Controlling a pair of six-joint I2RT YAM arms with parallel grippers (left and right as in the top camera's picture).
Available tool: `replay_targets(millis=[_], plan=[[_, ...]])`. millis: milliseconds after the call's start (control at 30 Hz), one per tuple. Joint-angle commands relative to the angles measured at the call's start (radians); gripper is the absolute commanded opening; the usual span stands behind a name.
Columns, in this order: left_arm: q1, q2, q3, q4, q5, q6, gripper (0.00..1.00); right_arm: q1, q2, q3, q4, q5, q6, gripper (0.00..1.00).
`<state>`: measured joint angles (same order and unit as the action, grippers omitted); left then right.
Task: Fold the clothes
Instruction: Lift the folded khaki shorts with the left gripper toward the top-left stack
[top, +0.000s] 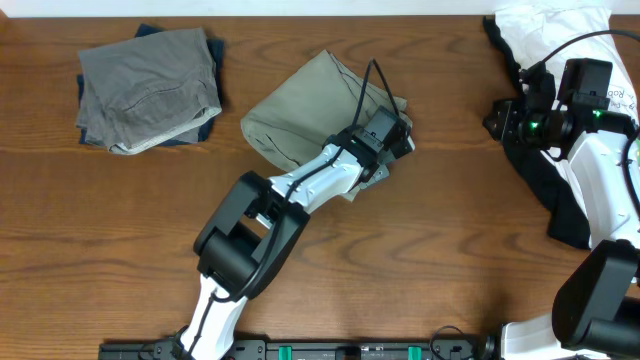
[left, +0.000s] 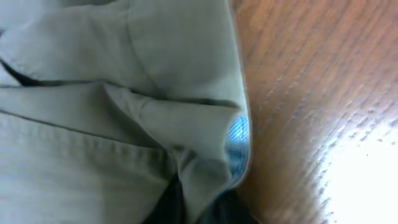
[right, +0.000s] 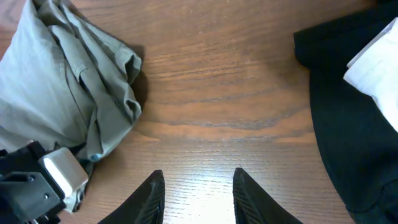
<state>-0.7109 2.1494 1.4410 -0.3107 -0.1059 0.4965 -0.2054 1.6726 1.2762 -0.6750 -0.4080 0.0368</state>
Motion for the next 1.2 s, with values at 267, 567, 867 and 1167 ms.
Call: replay_targets(millis=[267, 567, 867, 1167], plan=[[0.061, 0.011, -0.016, -0.027, -0.215, -0.057, 0.06, 0.001, 0.001, 0.005, 0.002, 0.008, -0.016, 0.35], [0.117, -0.239, -0.016, -0.029, -0.218, -0.083, 0.06, 0.001, 0.001, 0.005, 0.005, 0.008, -0.016, 0.35], [0.198, -0.505, -0.016, -0.02, -0.218, -0.083, 0.06, 0.001, 0.002, 0.005, 0.01, 0.008, -0.016, 0.35], [0.282, -0.608, -0.016, -0.003, -0.195, 0.269, 0.07, 0.002, 0.001, 0.005, 0.011, 0.008, -0.015, 0.35]])
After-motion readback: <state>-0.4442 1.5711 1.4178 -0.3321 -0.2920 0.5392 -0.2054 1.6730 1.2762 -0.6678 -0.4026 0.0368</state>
